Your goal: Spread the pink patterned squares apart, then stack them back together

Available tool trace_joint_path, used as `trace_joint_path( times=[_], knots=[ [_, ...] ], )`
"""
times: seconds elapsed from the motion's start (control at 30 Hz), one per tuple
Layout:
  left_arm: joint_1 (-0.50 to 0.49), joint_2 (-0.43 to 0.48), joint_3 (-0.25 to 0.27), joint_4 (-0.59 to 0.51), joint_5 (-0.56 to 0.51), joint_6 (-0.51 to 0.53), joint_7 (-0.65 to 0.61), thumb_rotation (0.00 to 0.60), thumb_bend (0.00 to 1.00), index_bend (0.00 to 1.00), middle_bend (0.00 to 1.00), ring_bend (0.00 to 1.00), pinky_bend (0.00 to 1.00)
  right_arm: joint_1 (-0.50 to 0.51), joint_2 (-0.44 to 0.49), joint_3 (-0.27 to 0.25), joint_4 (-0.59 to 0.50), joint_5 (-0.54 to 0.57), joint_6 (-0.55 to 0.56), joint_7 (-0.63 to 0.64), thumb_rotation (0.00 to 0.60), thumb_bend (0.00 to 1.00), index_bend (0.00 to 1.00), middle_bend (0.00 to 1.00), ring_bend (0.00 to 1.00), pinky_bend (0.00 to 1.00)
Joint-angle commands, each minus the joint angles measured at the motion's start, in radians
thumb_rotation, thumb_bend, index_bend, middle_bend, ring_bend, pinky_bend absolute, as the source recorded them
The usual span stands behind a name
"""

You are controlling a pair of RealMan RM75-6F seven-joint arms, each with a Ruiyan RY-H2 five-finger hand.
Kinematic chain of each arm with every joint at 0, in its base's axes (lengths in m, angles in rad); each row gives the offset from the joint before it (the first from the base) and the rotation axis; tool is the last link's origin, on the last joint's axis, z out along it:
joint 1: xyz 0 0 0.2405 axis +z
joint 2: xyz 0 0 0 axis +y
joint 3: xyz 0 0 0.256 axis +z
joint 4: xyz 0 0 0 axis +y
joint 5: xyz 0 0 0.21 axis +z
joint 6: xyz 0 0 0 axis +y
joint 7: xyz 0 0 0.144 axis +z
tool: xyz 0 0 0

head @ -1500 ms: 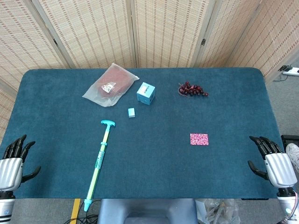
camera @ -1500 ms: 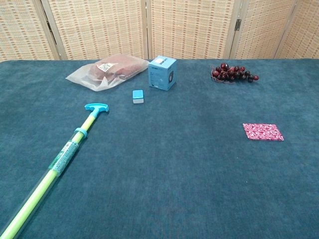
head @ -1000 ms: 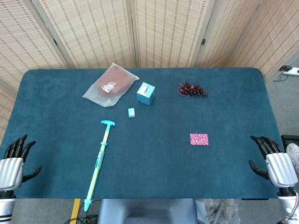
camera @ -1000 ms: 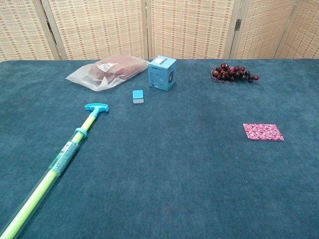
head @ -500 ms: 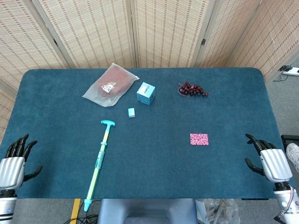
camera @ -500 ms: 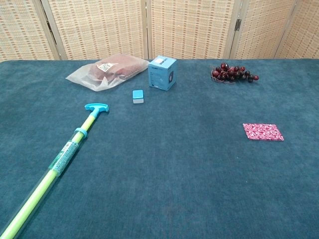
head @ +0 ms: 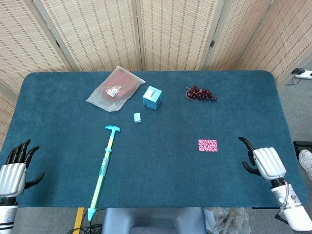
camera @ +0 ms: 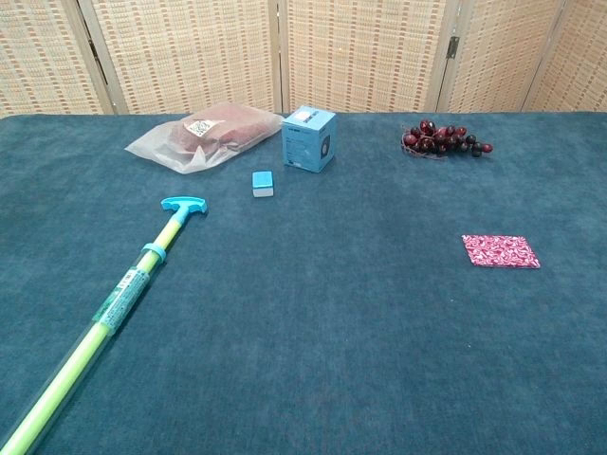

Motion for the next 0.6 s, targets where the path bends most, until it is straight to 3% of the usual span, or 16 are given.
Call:
trace_joint_path(
  times=[0.03,0.13,0.27,0.6],
  knots=[
    [0.001,0.0,0.001,0.001,-0.001,0.0,0.0,0.6,0.26,0.19,0.05,0.05,0.13,0.05,-0.003,0.011,-0.022,0.061,-0.092,-0.035,0.6,0.45,0.12,0.89,0.98,1.0],
    [0.002,-0.001,0.002,0.002,-0.002,-0.002,-0.002,0.6,0.26,0.19,0.05,0.05,0.13,0.082,-0.017,0.017,-0.018,0.094,-0.153,-0.039,0.6,0.58,0.12,0.93,1.0,1.0],
    [0.003,-0.001,0.003,0.004,-0.004,-0.001,-0.005,0.6,0.26,0.19,0.05,0.05,0.13,0.126,-0.042,0.021,-0.004,0.132,-0.23,-0.047,0.6,0.68,0.12,0.96,1.0,1.0],
    [0.009,-0.001,0.008,0.008,-0.006,0.0,-0.013,0.6,0.26,0.19,0.05,0.05,0.13,0.227,-0.098,0.017,0.045,0.241,-0.415,-0.093,0.6,0.73,0.12,0.97,1.0,1.0]
  ],
)
